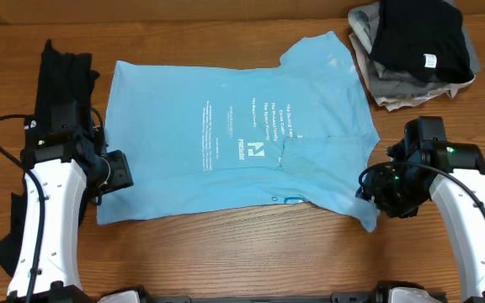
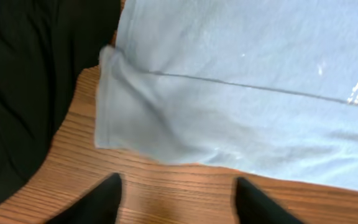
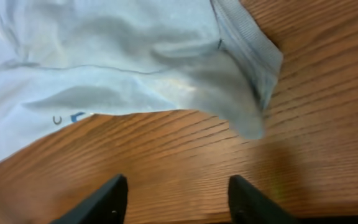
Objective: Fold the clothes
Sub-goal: 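Move both grippers to the shirt's bottom hem corners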
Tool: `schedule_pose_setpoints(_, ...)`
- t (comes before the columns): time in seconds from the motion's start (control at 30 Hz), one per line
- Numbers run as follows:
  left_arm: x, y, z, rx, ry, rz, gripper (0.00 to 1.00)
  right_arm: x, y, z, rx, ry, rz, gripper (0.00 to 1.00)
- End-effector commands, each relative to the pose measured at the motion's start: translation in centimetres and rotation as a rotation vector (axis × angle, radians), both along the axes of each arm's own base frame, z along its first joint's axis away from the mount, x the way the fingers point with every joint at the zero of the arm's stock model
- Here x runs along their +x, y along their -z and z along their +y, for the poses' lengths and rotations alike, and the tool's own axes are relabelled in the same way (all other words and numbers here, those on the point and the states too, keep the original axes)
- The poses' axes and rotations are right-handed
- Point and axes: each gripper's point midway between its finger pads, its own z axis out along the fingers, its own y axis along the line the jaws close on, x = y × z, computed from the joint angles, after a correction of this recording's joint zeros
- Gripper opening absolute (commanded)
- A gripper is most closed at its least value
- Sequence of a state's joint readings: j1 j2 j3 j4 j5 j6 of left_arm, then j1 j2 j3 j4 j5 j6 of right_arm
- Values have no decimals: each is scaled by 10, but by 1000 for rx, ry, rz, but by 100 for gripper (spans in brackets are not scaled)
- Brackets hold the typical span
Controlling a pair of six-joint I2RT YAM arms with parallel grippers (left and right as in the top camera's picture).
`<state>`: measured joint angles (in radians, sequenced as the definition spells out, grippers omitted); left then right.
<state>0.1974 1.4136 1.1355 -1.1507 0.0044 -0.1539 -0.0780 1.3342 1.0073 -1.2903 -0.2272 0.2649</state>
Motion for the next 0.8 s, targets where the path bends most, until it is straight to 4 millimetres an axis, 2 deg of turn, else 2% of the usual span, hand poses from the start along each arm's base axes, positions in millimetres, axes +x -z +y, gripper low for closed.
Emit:
schedule_pose_setpoints(0.0,1,-3,4,16,-7,-20,70,8,-4,-3,-13,27,-43,60)
schedule_pose_setpoints(0.13,20,-7,7,30,-7,-99,80,44,-12,-5,-24,-7,-198,67)
schedule_pose_setpoints(0.3,61,-21,4,15,61,-278,85,90,-19,-8,-59,-110,-400,70)
schedule_pose_setpoints(0.47,93,-31,-5,-12,171,-406,89,118,-8,-10,-71,-133,-450,70)
schedule_pose_setpoints(0.6,99,-18,-6,-30,180,-387,89,125,8,-8,-52,-150,-424,70)
schedule_pose_setpoints(0.77,83,5,-14,-90,177,-273,80,122,10,-6,-41,-152,-410,70)
